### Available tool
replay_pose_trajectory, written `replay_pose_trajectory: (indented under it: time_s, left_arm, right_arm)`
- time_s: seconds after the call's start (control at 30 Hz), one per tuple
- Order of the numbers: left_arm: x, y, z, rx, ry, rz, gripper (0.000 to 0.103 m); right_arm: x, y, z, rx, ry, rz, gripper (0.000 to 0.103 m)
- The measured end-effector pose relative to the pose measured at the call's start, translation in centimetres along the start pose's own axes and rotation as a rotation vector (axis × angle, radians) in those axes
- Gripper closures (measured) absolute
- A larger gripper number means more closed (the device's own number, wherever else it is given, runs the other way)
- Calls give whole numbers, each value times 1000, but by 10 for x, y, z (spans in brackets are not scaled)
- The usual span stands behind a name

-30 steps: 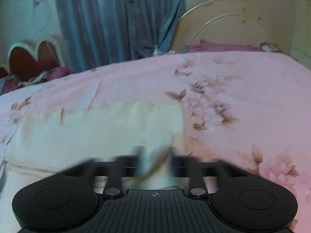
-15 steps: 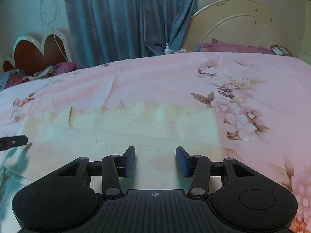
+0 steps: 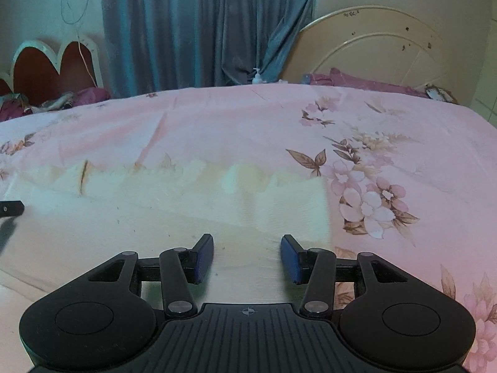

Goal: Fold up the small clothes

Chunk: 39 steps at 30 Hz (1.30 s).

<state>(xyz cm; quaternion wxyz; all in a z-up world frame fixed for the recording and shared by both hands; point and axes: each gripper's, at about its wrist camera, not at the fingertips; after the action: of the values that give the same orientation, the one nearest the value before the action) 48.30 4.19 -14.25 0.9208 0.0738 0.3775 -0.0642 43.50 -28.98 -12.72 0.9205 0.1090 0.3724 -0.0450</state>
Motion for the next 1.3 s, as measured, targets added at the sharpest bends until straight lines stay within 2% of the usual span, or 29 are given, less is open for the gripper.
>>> replay_pose_trajectory:
  time_s: [0.2, 0.5, 0.7, 0.87, 1.1, 1.3]
  left_arm:
    - [-6, -2, 0, 0, 14, 9, 71]
    - [-31, -20, -3, 13, 11, -36, 66]
    - [-47, -33, -19, 33, 11, -61, 62]
    - [-46, -39, -37, 105, 7, -49, 60]
    - [-44, -38, -37, 94, 8, -39, 59]
    - [-46, -47, -33, 112, 27, 1, 59]
  right_arm:
    - [-15, -3, 6, 61, -9, 30, 56]
    - [-33, 11, -3, 40, -4, 72, 56]
    - [-41, 12, -17, 8, 16, 75, 56]
    - [-38, 1, -31, -32, 25, 33, 56]
    - [-33, -9, -36, -6, -1, 18, 56]
    - [-35, -10, -27, -20, 39, 29, 56]
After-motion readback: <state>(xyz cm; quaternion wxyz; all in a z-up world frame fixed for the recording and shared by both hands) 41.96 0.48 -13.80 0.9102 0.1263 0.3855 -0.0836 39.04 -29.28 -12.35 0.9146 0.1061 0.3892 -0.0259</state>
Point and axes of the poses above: each gripper's, at about its wrist camera, not at the fingertips, and x roughly the way its jaws point, y to its left, z to its top, and after that the axes turned 11 degrees about x, right-handed
